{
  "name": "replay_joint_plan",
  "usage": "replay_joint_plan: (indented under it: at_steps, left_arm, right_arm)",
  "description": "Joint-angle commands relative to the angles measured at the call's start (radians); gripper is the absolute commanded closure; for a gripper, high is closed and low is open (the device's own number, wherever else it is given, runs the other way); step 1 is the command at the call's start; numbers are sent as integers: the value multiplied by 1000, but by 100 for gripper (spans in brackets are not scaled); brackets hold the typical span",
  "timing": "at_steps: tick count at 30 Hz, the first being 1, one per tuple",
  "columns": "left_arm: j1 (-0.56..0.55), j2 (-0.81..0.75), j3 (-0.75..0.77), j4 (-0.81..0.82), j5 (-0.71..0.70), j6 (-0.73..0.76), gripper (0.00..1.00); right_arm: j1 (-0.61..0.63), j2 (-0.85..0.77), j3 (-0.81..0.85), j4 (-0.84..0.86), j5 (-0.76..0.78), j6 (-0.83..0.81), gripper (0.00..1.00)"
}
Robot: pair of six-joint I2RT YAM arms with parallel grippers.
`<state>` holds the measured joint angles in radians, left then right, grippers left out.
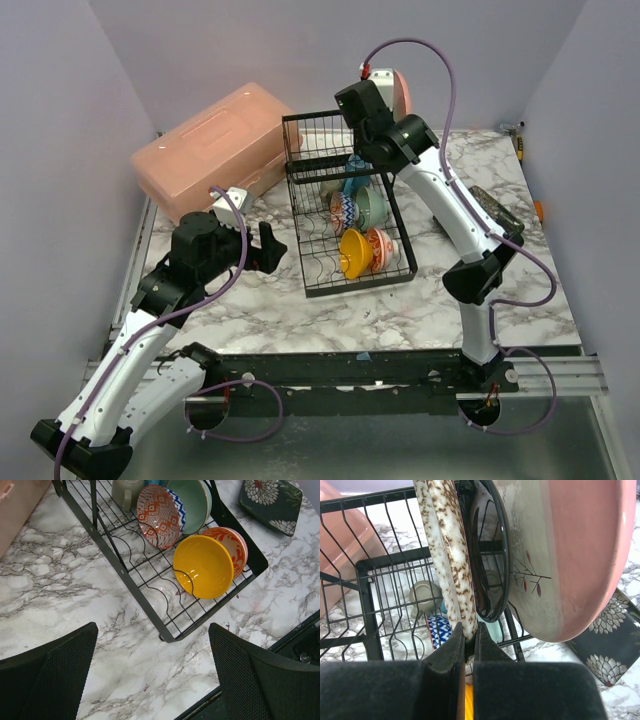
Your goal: Load the mixed dishes into the dish rack
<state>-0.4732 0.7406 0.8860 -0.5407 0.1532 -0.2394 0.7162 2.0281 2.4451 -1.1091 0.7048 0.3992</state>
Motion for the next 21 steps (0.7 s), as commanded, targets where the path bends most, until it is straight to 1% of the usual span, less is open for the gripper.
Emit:
replay_joint_plan:
  at_steps: [1,12,21]
  left_arm:
    - [-3,1,-1,5,-2,2,9]
    - [-4,-1,-3,6,-3,3,9]
    - [-4,3,-1,6,6,2,9]
  right_arm:
    - [16,18,17,17,58,-17,100]
    - [24,43,-28,32,76,-22,100]
    - [27,92,11,14,107,-35,100]
